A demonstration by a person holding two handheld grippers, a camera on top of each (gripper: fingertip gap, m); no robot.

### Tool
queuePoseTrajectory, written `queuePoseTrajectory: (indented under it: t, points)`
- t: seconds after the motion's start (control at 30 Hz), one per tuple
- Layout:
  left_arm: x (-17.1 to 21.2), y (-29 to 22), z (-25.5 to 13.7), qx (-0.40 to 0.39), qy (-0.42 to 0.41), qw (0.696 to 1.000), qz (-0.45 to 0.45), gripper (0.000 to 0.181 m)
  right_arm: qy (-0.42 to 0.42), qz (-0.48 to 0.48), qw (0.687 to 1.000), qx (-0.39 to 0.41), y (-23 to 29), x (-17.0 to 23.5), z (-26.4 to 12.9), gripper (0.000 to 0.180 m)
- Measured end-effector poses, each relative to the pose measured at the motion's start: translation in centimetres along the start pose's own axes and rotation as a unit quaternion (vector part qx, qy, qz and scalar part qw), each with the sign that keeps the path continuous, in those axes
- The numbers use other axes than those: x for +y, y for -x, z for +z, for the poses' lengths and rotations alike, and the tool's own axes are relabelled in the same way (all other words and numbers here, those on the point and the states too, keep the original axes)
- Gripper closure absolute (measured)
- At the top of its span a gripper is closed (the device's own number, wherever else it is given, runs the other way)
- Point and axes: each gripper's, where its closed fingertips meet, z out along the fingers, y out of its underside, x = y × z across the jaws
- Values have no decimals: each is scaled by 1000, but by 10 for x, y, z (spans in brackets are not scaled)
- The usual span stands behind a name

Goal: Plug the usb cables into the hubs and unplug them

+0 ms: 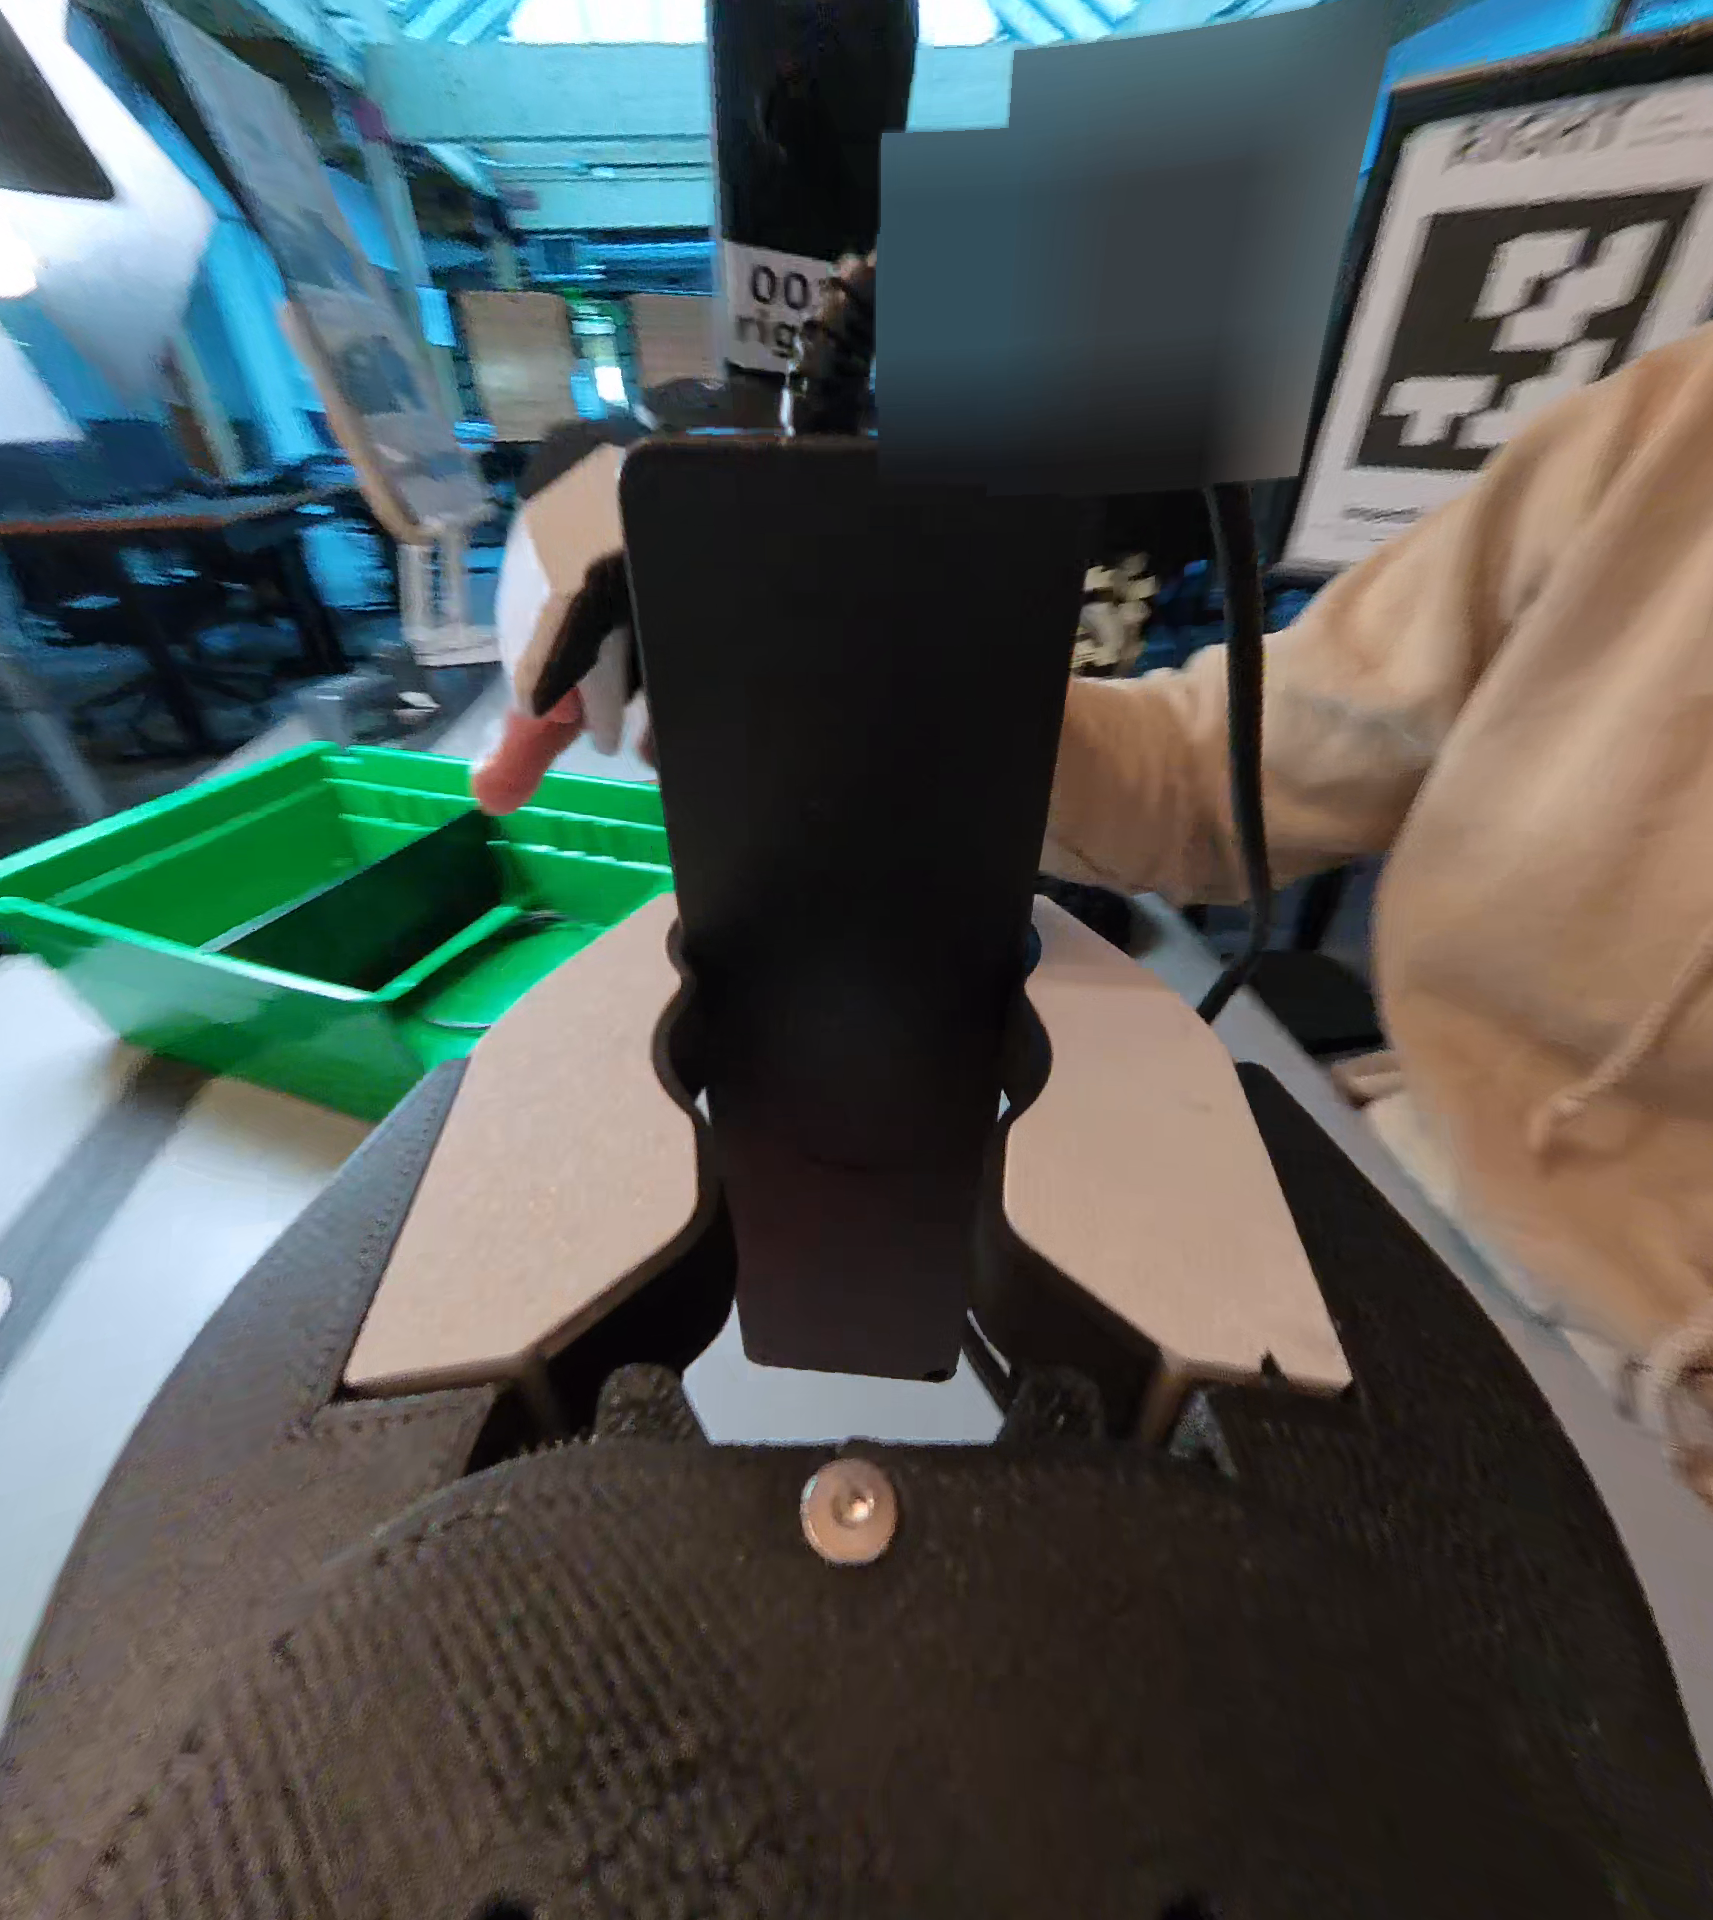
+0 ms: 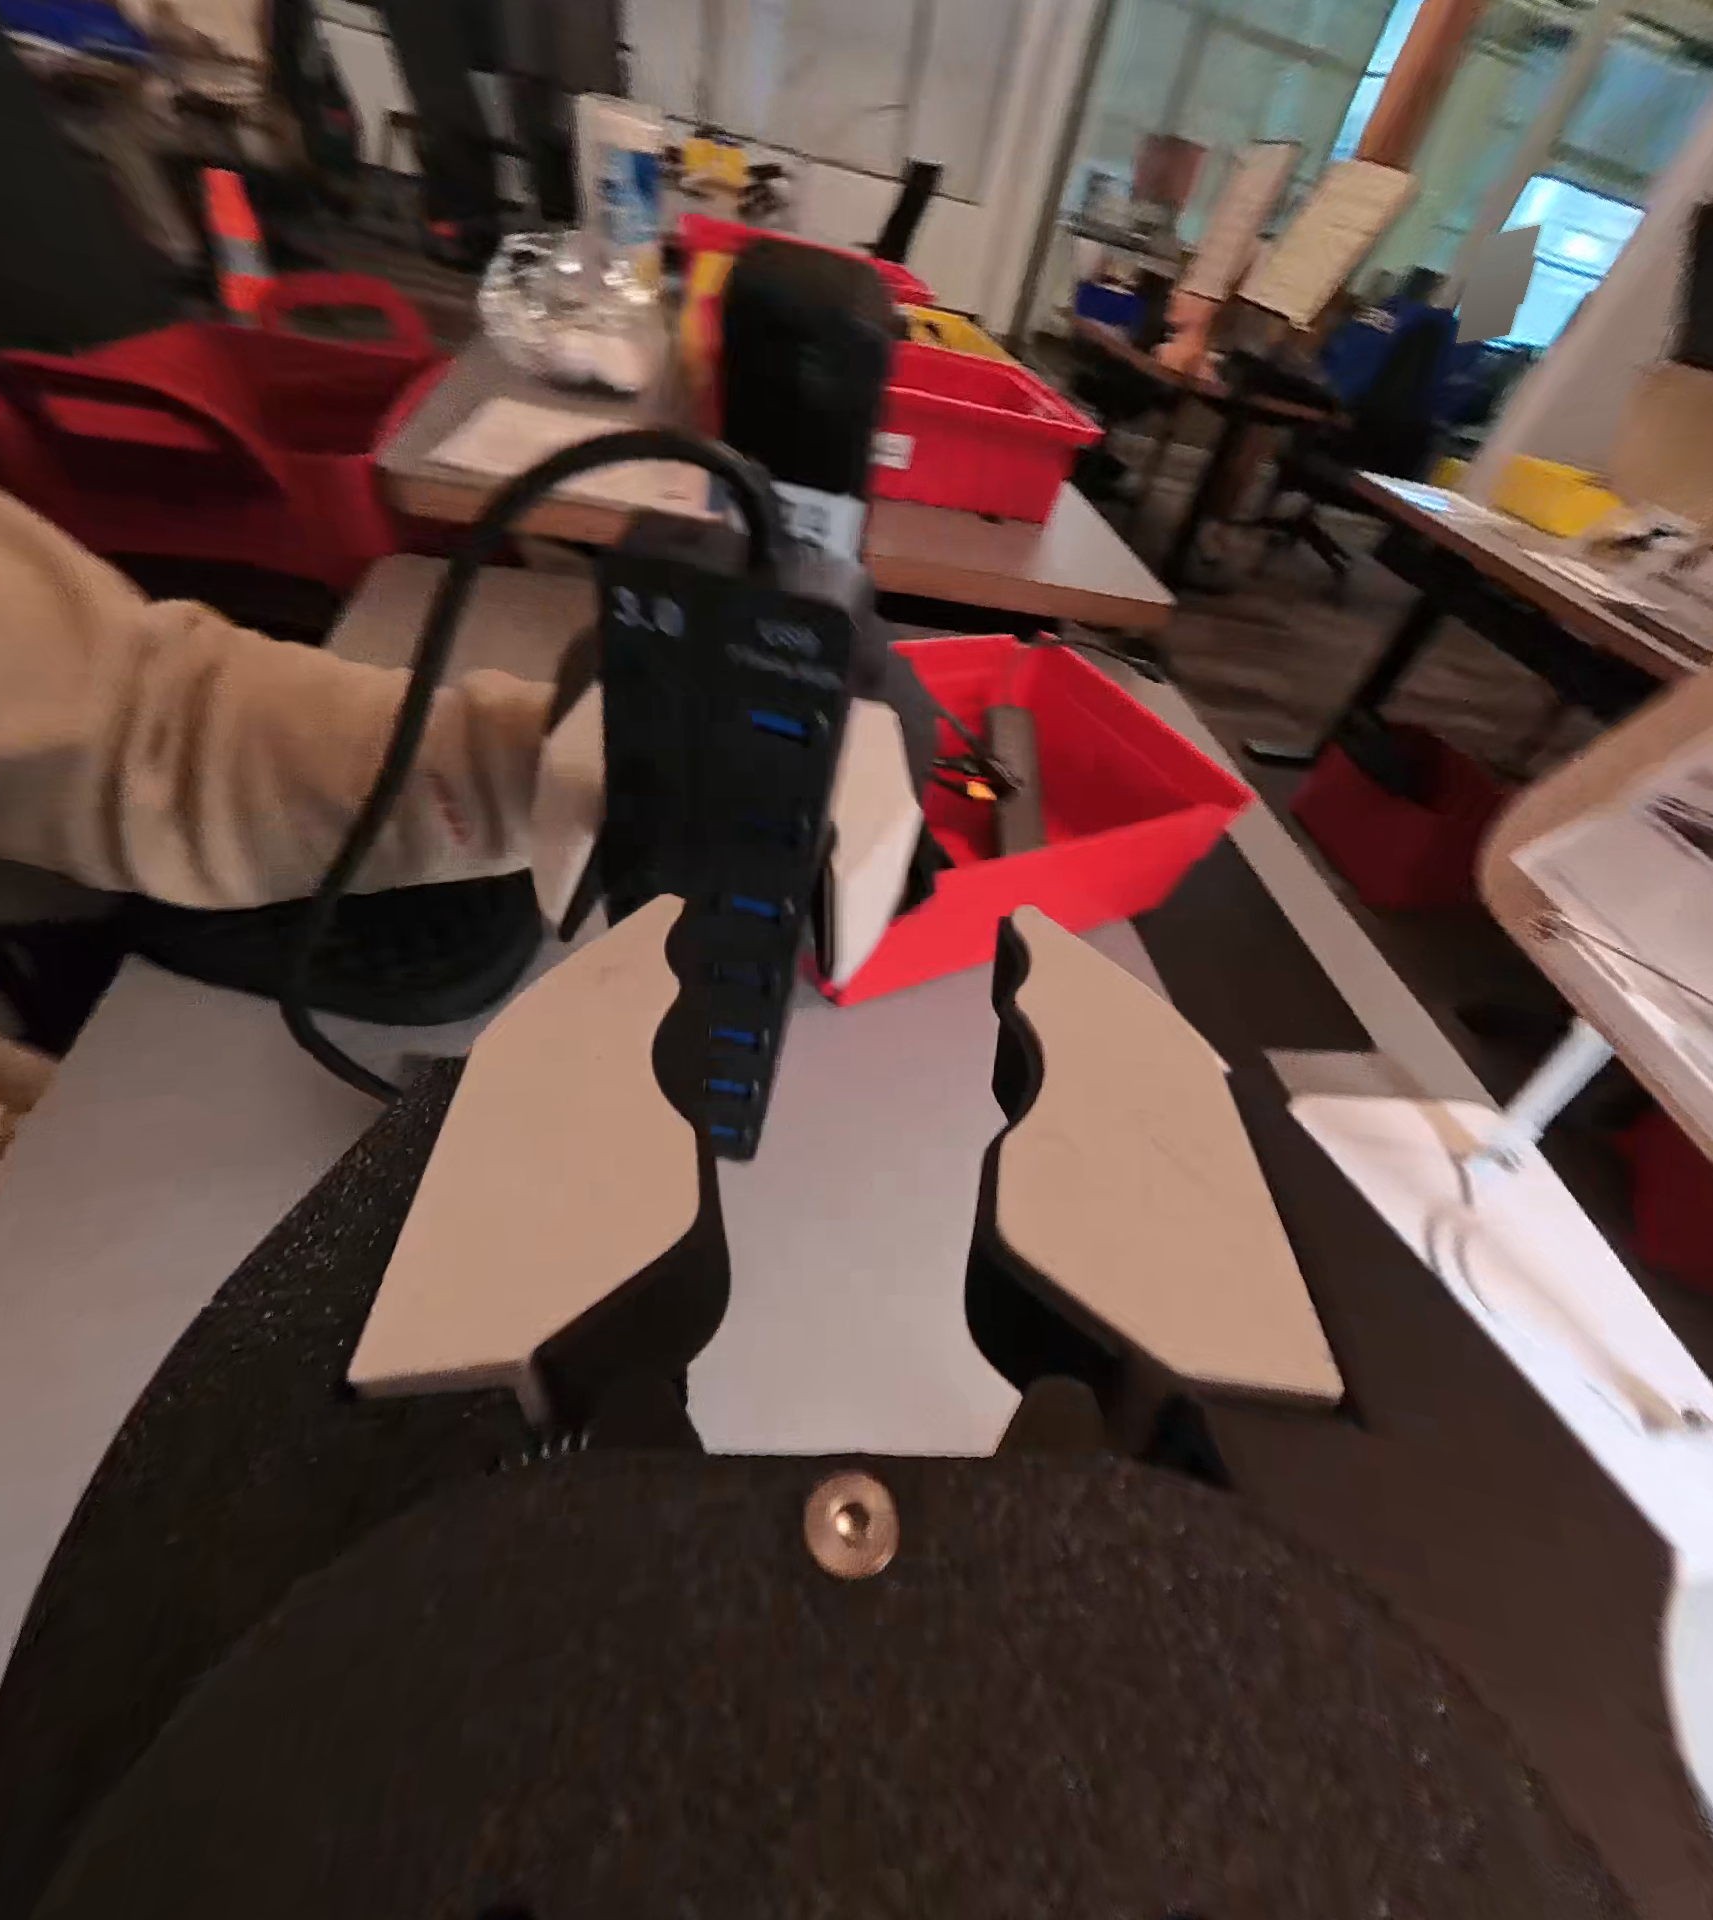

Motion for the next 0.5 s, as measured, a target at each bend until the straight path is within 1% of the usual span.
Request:
queuePoseTrajectory:
  t: [0.07,0.13,0.23,0.3,0.37,0.4,0.43,0.47,0.5]
  points:
    - [5,-15,7,73,-9,996,-45,126,13,-25,998,-50,17,-2,8,124]
    - [8,-32,12,149,-25,985,-87,125,34,-26,994,-98,29,-1,11,119]
    - [11,-57,16,259,-45,955,-141,126,64,-12,982,-176,49,1,14,117]
    - [12,-70,20,309,-56,935,-162,126,79,0,975,-210,60,2,17,120]
    - [10,-81,22,350,-65,917,-179,125,84,9,962,-261,76,1,15,141]
    - [9,-85,22,366,-69,910,-183,125,86,16,958,-275,80,-1,13,145]
    - [8,-86,21,368,-71,909,-183,125,89,20,954,-285,83,-3,9,151]
    - [7,-83,21,356,-72,914,-181,124,89,18,954,-285,83,-6,5,154]
    - [4,-75,21,328,-75,924,-179,124,90,5,960,-265,78,-8,2,155]
